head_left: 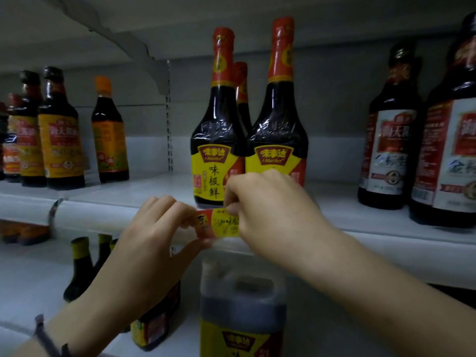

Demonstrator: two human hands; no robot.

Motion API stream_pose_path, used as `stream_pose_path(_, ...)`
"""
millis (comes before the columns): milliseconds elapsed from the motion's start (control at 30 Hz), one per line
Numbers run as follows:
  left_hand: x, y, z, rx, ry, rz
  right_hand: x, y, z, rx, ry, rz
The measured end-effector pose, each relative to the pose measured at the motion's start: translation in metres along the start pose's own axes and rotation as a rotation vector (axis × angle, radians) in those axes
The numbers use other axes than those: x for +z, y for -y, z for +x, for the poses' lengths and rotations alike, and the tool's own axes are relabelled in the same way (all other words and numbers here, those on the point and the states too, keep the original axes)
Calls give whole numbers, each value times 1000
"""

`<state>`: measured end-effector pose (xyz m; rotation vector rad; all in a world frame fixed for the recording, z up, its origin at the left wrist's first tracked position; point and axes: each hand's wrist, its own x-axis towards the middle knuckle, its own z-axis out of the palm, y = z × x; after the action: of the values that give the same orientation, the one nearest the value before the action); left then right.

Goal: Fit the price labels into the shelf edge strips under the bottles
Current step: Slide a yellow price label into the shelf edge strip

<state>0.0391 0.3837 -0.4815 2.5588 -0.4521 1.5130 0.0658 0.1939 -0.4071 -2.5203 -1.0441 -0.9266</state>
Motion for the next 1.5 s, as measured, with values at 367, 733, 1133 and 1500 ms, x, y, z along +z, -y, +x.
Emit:
stream_pose_path(367, -1, -3, -3, -23, -4, 14, -2, -2, -4, 28, -30, -28)
stream_pose_path(733, -2, -4, -1, -25, 2, 26, 0, -3, -7, -59, 1, -78)
stream_pose_path(1133, -5, -5, 3, -10, 92, 56, -1, -7, -1, -69, 29, -9)
stream_pose_path(1500, -7, -4, 3, -18, 130, 77, 3, 3, -9, -25, -27, -96)
